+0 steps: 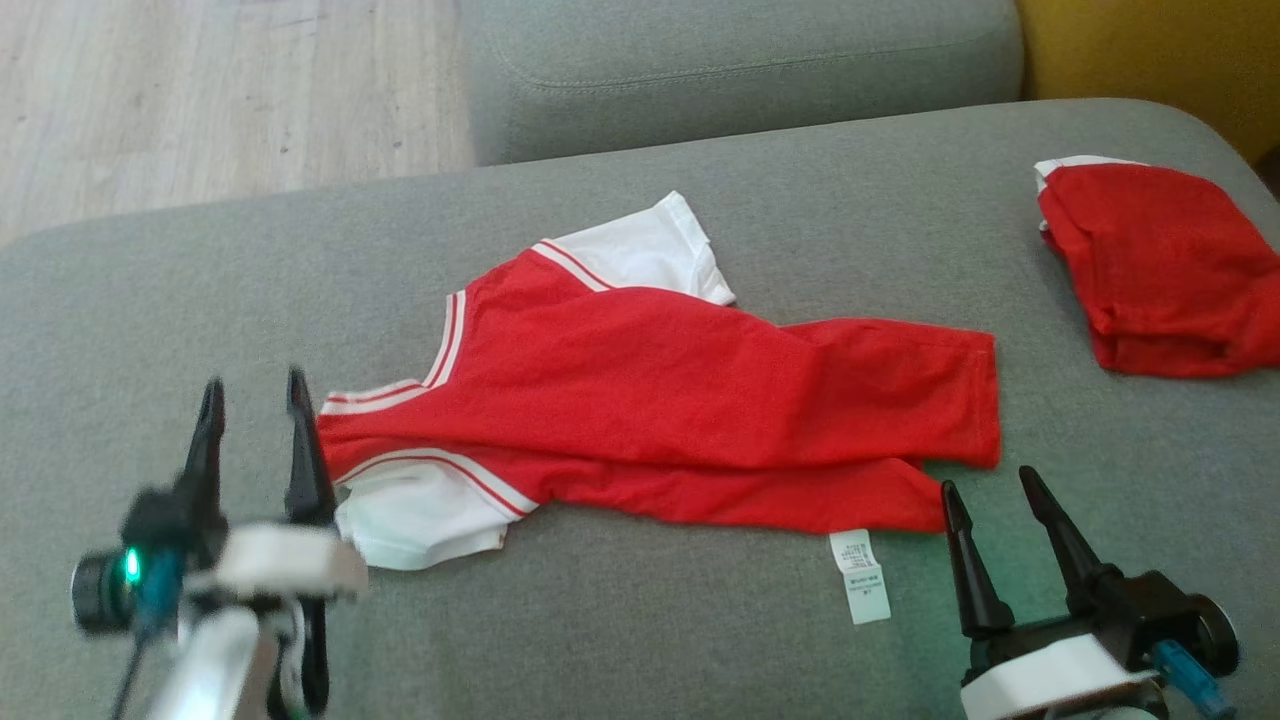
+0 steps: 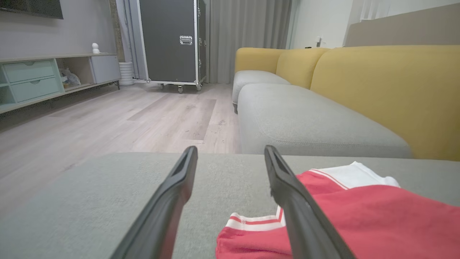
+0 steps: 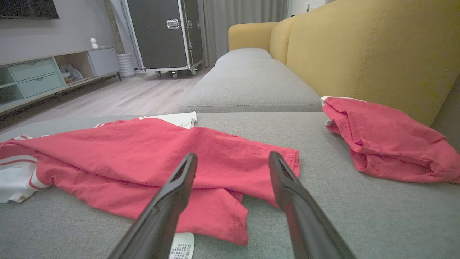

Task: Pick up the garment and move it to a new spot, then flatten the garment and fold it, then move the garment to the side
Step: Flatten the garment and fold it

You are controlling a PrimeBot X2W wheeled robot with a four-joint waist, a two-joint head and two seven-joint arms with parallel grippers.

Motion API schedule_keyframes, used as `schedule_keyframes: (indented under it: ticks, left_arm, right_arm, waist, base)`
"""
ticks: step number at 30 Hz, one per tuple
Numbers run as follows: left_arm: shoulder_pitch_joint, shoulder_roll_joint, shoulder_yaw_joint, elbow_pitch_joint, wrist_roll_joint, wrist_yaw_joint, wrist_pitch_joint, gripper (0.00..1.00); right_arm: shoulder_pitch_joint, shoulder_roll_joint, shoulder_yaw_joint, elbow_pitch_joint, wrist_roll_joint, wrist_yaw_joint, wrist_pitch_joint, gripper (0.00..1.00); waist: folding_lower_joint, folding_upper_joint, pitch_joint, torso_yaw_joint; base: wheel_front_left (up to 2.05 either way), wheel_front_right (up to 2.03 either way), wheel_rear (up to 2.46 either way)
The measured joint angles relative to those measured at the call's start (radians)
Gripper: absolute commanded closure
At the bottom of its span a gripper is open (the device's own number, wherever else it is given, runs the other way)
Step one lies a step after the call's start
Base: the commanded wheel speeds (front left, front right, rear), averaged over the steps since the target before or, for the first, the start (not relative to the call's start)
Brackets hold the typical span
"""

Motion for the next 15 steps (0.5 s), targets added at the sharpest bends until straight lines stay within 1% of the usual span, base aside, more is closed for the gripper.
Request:
schedule_keyframes:
  ticks: [3,5,6,8,10,15]
  left_arm:
    - [0.106,-0.003,0.026,-0.089,0.08,0.025,-0.003,0.0]
    - [0.179,-0.009,0.028,-0.122,0.129,0.026,-0.003,0.0]
    - [0.209,-0.015,0.027,-0.126,0.149,0.034,-0.003,0.0]
    - [0.257,-0.03,0.025,-0.119,0.172,0.043,-0.003,0.0]
    - [0.276,-0.044,0.023,-0.099,0.186,0.042,-0.003,0.0]
    - [0.234,-0.044,0.019,0.016,0.212,0.014,-0.003,0.0]
  right_arm:
    - [0.0,0.0,-0.001,0.0,0.0,0.0,0.0,0.0]
    - [0.0,-0.001,-0.002,0.0,0.0,0.0,0.0,0.0]
    - [0.0,-0.001,-0.003,0.0,0.0,0.0,0.0,0.0]
    - [-0.001,-0.002,-0.003,-0.001,0.0,0.0,0.0,0.0]
    - [-0.003,-0.004,-0.001,-0.001,0.0,0.0,0.0,0.0]
    - [-0.018,-0.021,0.003,-0.002,0.0,0.0,0.0,0.0]
  waist:
    - [0.0,0.0,0.001,0.008]
    - [-0.0001,0.0,0.005,0.012]
    - [0.0,0.0,0.008,0.015]
    - [0.0,0.0,0.016,0.02]
    - [0.0,0.0,0.025,0.024]
    - [0.0,0.0,0.05,0.031]
  base:
    - [0.0,0.0,0.0]
    - [0.0,0.0,0.0]
    - [0.0,0.0,0.0]
    - [0.0,0.0,0.0]
    - [0.0,0.0,0.0]
    - [0.0,0.0,0.0]
